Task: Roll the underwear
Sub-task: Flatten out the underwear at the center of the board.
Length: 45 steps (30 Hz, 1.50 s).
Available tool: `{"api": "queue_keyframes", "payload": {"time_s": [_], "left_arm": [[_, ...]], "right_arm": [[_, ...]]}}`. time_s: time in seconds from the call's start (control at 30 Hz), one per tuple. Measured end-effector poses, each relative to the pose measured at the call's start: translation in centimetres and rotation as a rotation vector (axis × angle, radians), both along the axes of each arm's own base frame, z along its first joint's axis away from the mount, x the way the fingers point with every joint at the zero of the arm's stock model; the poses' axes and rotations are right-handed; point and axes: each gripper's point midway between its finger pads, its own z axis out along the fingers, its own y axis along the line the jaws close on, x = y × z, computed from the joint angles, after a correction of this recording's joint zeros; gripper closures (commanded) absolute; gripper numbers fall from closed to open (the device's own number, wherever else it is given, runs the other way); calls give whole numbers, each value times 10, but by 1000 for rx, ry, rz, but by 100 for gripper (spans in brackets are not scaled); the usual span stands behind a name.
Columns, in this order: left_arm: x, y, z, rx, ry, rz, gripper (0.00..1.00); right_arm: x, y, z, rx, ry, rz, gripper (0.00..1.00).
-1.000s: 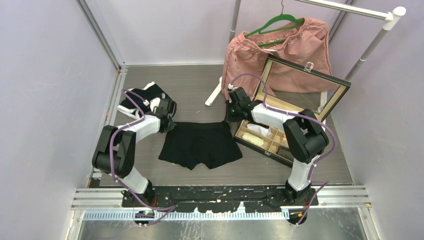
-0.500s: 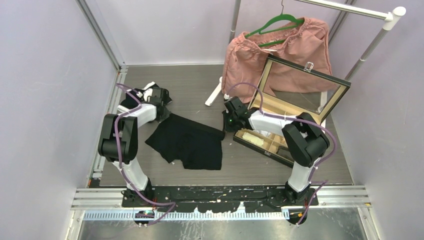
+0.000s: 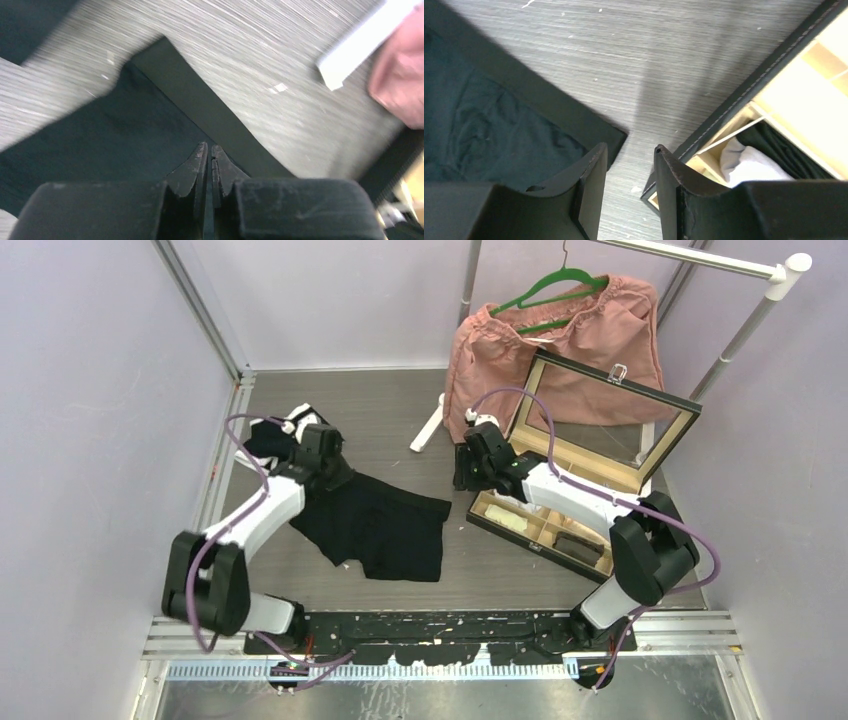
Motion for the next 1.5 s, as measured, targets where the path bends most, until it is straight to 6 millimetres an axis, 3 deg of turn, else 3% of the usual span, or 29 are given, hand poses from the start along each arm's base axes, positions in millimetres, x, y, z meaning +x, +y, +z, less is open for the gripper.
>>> {"api": "queue_keyframes", "payload": {"time_s": [0.1,0.17,0.27,0.4,0.47,0.57,0.7,0.83,1.07,1.2,1.5], "left_arm": [[-25,-34,23,-43,-78,-108,98],[-51,-63,24,-74,-98,-212,99],[-97,-113,6,-117,-79,-394,99],[-155,-156,-33,-133,2,-587,99],[-168,-167,-46,-129,23,-635,99],[-171,-181,-54,-136,16,-654,99],[-171,-190,-71,-122,35,-666,99],[-167,-205,-70,-134,15,-677,99],[-180,-218,-71,-124,4,-708,99],[-182,-215,-71,-124,-7,-702,99],[-197,-188,-69,-59,32,-701,99]], "right_arm": [[-7,11,3,64,24,26,59],[-14,17,-4,97,63,45,66],[-24,30,-17,148,136,81,77],[-30,44,-36,192,211,113,87],[-33,49,-45,205,242,123,89],[-34,53,-53,214,266,133,90],[-35,55,-63,210,285,137,90],[-32,52,-78,169,308,128,90],[-9,48,-78,77,254,101,90],[-6,41,-78,23,235,92,83],[-9,22,-66,-18,197,57,62]]}}
